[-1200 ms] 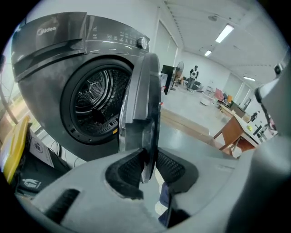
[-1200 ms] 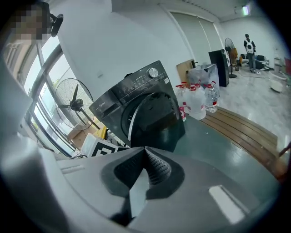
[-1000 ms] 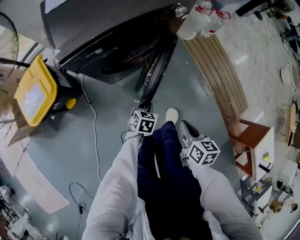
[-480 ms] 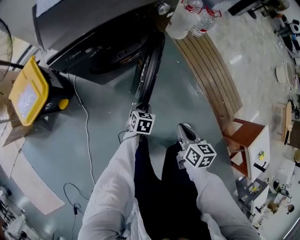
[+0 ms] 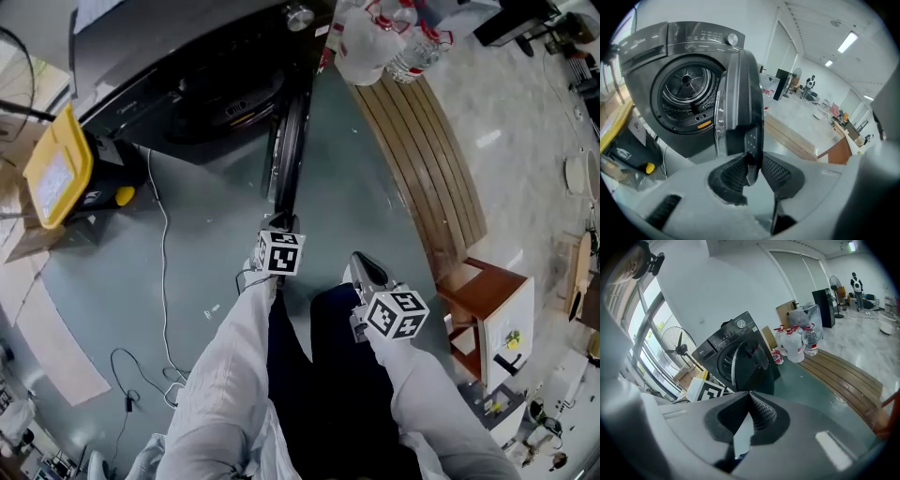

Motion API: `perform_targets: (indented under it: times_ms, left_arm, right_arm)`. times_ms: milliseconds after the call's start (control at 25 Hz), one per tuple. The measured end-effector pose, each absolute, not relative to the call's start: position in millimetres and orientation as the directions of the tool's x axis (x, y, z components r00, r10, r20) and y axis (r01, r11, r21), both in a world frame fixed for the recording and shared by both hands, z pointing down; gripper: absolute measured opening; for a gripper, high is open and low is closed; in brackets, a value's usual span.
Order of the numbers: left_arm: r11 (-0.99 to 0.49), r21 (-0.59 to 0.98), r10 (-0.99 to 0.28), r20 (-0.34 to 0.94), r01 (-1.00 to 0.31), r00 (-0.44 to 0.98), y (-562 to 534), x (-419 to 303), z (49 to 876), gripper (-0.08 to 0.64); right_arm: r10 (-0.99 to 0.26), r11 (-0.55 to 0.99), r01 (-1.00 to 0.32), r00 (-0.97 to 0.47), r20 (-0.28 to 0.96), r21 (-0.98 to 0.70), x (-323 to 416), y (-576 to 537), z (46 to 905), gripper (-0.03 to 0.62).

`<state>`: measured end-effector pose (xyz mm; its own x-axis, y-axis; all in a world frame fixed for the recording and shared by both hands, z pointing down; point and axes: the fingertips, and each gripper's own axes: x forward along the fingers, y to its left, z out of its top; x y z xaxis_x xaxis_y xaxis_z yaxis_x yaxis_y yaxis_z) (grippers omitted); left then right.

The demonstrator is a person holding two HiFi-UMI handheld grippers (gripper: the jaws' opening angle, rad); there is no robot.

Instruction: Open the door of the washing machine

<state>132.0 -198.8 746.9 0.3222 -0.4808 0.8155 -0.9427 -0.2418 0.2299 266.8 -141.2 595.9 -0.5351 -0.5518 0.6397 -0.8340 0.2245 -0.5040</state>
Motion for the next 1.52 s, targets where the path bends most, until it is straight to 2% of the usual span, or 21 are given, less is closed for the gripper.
perform_targets:
  times_ms: [400,560,1160,1520]
  left_arm:
    - [-0.044,0.236,-0.545,0.809,-0.971,0.221,-210.6,229.1,747.0,0.094]
    - [0.007,0.259,-0.559,0.802,-0.966,0.211,-220.3,258.2,744.6,0.1]
    - [-0.008,0.371,-0.572,0.76,-0.929,0.308,-268.9,365.9,741.2,0.126]
    - [-0.065,0.398,-0.58,0.731,-0.915,0.359,-278.7,386.1,737.9,0.124]
  right_arm:
    - [-0.479,0.356,-0.776,-0.63,0.611,-0.521,380.8,-147.4,597.1,0.012]
    - [-0.481,0.361,-0.77,-0.637,0.603,-0.525,417.2,-152.9,599.7,0.012]
    - [-0.534,0.248,-0.792,-0.592,0.603,-0.558,499.7,-148.7,600.3,0.012]
    - [-0.561,0.241,-0.786,-0.591,0.579,-0.569,506.6,-152.2,590.3,0.012]
